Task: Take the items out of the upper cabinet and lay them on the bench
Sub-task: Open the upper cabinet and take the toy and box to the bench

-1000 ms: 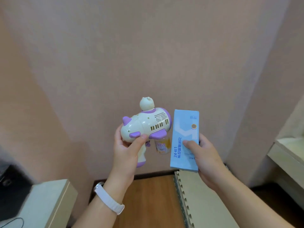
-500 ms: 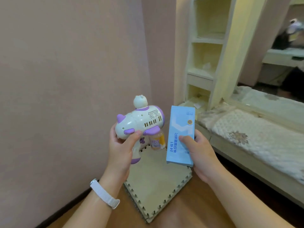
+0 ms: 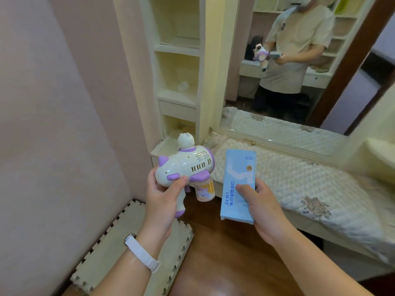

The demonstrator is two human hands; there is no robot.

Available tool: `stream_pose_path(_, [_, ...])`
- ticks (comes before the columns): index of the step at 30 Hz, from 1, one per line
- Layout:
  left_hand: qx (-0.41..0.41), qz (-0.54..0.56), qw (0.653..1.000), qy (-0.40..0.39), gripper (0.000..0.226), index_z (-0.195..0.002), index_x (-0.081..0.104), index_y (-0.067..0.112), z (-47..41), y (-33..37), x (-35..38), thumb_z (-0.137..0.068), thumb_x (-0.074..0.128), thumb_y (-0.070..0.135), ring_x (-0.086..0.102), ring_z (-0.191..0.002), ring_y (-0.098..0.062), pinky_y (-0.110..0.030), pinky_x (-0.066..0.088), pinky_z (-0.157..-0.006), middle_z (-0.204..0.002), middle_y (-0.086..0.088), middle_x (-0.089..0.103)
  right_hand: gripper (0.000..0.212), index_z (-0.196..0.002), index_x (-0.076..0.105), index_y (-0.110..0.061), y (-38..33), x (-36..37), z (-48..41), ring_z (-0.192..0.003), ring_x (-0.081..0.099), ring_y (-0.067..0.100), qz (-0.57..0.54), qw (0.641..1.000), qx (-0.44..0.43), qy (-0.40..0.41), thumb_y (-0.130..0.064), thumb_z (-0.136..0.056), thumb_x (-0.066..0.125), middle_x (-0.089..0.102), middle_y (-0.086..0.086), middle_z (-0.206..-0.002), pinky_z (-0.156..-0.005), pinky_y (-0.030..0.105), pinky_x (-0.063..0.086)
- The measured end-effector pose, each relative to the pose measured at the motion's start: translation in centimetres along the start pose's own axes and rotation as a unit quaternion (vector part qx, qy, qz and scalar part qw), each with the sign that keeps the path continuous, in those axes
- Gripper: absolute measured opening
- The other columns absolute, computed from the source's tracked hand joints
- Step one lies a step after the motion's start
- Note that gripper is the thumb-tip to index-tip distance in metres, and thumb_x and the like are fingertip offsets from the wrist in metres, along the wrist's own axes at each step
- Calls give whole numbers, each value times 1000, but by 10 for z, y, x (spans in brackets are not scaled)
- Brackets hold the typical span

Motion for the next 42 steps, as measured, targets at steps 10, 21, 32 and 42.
stream_pose_path(10, [-47, -6, 998, -50, 50, -124, 53, 23, -119, -33, 38, -82, 73, 4, 71, -86, -13, -42, 59, -78, -106, -1, 70, 16, -107, 64, -23, -8, -1, -86, -90, 72, 30, 13, 996, 5, 91, -18, -92, 60, 73, 8, -103, -81, 59, 56])
stream_pose_path(21, [-71, -57, 995, -51, 52, -126, 51, 24, -199, -89, 137, -82, 73, 7, 70, -78, -13, -31, 58, -62, -98, 4, 72, 12, -103, 63, -22, -14, -76, -211, -84, 72, 26, 21, 993, 20, 118, -16, -93, 59, 72, 6, -99, -74, 44, 59])
stream_pose_path(32, [-120, -159, 978, 54, 45, -117, 46, 41, -263, -136, 257, -83, 72, 27, 62, -98, -16, -49, 57, -64, -109, 8, 62, 13, -104, 62, -12, -13, -176, -371, -81, 70, 24, 42, 996, 72, 40, -9, -92, 60, 71, 9, -95, -64, 34, 54])
stream_pose_path(42, [-164, -138, 967, 136, 43, -104, 51, 53, -312, -197, 276, -76, 77, 34, 67, -101, -32, -36, 51, -53, -112, 1, 67, 16, -106, 59, -19, 30, -169, -459, -89, 70, 23, 42, 987, 157, -11, -13, -92, 61, 69, 7, -104, -68, 37, 56])
Point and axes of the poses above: each hand's wrist, its own z-axis away from the middle knuckle, its own x-axis out of the palm, y = z × x, the point moved 2 cm from there along -z, towards the middle knuckle
